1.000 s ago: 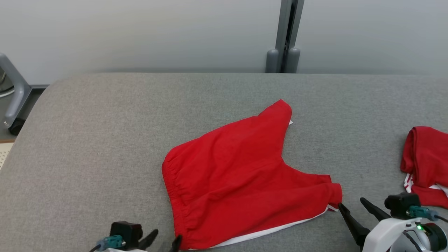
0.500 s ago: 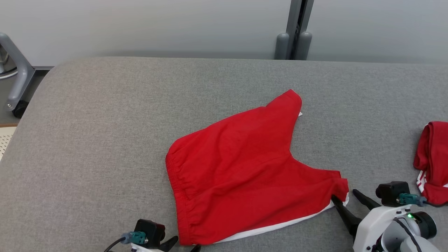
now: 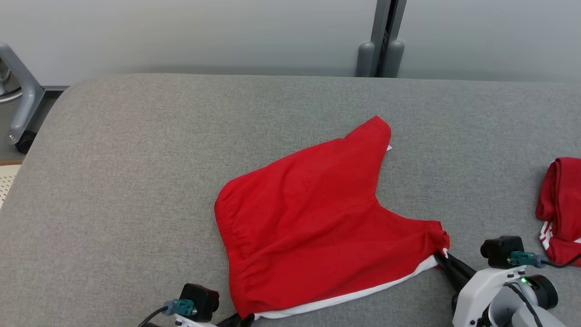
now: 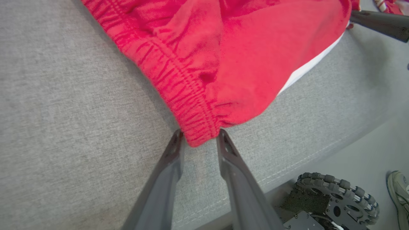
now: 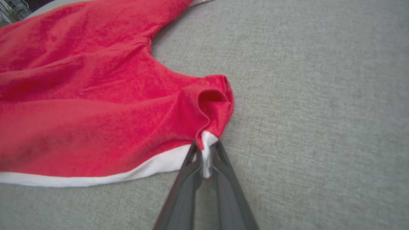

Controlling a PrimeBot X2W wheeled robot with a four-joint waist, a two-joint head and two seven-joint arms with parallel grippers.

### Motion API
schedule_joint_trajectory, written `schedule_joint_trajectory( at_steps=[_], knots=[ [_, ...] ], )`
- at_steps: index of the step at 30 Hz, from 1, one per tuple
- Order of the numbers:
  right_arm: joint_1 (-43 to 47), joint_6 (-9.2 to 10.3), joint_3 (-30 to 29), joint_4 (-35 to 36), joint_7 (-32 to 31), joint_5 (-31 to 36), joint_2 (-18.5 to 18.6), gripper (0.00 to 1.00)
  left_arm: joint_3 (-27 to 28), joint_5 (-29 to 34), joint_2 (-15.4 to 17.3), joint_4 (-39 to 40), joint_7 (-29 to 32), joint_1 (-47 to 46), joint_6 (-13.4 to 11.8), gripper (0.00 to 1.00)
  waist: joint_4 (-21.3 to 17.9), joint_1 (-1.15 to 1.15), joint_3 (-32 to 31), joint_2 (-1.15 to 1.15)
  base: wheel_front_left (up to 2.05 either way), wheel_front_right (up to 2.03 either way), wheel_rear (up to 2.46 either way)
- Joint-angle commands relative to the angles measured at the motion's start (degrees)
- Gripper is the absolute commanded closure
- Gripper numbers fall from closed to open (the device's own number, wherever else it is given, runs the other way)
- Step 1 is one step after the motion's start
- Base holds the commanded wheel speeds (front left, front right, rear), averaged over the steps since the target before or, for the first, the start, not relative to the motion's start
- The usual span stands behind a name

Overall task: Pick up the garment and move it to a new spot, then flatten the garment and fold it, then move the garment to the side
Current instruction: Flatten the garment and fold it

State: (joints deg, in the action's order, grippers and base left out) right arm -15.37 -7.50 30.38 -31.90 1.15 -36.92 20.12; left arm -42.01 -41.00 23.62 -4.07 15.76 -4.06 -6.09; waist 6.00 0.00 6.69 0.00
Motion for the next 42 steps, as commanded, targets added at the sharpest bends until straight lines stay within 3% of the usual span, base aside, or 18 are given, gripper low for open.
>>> schedule_joint_trajectory(
  at_steps=[1, 9, 14, 21, 25, 31, 37, 42],
  knots=[
    [-0.44, 0.01, 0.46, -0.34, 0.62, -0.64, 0.59, 1.0, -0.15, -0.43, 0.08, 0.17, -0.03, -0.73, 0.57, 1.0, -0.05, 0.0, -0.29, 0.0, 0.0, 0.0, 0.0],
    [2.08, 0.01, -0.06, 1.15, 3.86, -2.08, 1.44, 1.0, 0.61, -1.63, 1.93, 3.35, 0.76, 1.29, -0.1, 1.0, -0.04, 0.0, -2.81, 0.0, 0.0, 0.0, 0.0],
    [3.96, 0.01, -1.91, 5.55, 4.02, -2.39, 2.23, 1.0, 2.38, -2.91, 3.84, 7.74, 1.14, 1.93, -1.01, 1.0, -0.49, 0.0, -4.0, 0.0, 0.0, 0.0, 0.0],
    [1.33, 0.01, -4.52, 14.0, -0.04, -3.12, 3.18, 1.0, 4.98, -3.8, 7.1, 12.28, 4.66, -4.89, 1.53, 1.0, -1.85, 0.0, -2.46, 0.0, 0.0, 0.0, 0.0],
    [-3.46, 0.0, -5.2, 17.47, -2.66, -3.55, 3.48, 1.0, 6.89, -4.15, 8.23, 10.62, 7.75, -13.74, 4.38, 1.0, -2.75, 0.0, 0.35, 0.0, 0.0, 0.0, 0.0],
    [-13.02, 0.0, -5.2, 18.47, -5.5, -4.59, 4.23, 1.0, 8.93, -5.52, 7.03, 4.6, 11.7, -28.17, 8.73, 1.0, -4.11, 0.0, 6.0, 0.0, 0.0, 0.0, 0.0],
    [-29.18, 0.0, -2.85, 15.25, -7.65, -8.78, 4.34, 1.0, 8.9, -3.53, 6.37, -6.31, 15.47, -48.12, 12.46, 1.0, -6.26, 0.0, 13.88, 0.0, 0.0, 0.0, 0.0],
    [-43.62, 0.01, -0.63, 10.06, -7.21, -13.05, 3.81, 1.0, 7.11, -1.88, 5.13, -15.81, 15.58, -64.2, 13.54, 1.0, -7.52, 0.0, 19.46, 0.0, 0.0, 0.0, 0.0]
  ],
)
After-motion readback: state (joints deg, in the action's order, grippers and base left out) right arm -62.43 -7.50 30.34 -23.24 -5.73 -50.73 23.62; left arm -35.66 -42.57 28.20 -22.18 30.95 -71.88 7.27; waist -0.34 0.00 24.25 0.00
